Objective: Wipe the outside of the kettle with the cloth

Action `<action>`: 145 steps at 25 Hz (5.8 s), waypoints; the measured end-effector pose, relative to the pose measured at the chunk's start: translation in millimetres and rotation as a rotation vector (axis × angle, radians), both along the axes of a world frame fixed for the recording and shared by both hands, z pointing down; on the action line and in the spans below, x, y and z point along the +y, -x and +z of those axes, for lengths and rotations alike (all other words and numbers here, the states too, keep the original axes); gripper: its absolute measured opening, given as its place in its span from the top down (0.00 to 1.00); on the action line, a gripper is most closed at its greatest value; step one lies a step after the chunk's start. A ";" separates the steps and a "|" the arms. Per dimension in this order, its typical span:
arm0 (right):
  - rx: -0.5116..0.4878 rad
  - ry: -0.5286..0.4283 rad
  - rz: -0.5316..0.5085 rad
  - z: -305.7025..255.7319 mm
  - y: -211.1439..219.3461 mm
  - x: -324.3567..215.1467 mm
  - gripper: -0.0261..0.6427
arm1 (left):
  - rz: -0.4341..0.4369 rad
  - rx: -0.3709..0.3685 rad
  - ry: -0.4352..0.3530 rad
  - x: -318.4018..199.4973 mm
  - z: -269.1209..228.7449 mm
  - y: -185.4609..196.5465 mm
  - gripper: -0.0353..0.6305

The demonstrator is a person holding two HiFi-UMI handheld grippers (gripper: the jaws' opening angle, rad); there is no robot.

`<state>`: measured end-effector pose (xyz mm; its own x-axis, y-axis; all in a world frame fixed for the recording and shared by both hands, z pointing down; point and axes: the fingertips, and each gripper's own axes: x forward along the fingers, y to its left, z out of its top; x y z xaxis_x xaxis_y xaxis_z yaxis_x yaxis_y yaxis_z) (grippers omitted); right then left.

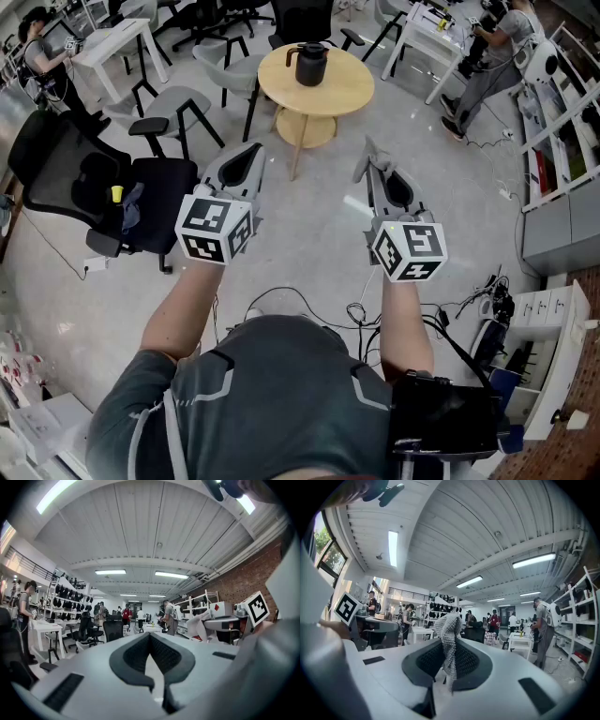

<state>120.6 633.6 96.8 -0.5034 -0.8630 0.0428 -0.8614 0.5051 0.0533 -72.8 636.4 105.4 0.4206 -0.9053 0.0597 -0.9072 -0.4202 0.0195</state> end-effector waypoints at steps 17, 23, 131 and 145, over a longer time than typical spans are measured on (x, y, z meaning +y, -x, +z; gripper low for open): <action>0.039 -0.014 0.032 -9.2 18.0 7.3 0.88 | -0.032 -0.020 -0.042 3.9 -18.2 45.6 0.94; 0.035 -0.010 0.047 -9.0 40.6 11.0 0.88 | -0.026 -0.020 -0.042 2.0 -16.0 74.8 0.94; 0.029 0.378 -0.067 237.2 153.6 -679.7 0.87 | 0.174 -0.096 0.265 -713.6 221.5 65.9 0.93; 0.039 0.481 -0.097 330.7 216.4 -709.7 0.88 | 0.096 -0.201 0.354 -731.5 287.6 72.6 0.93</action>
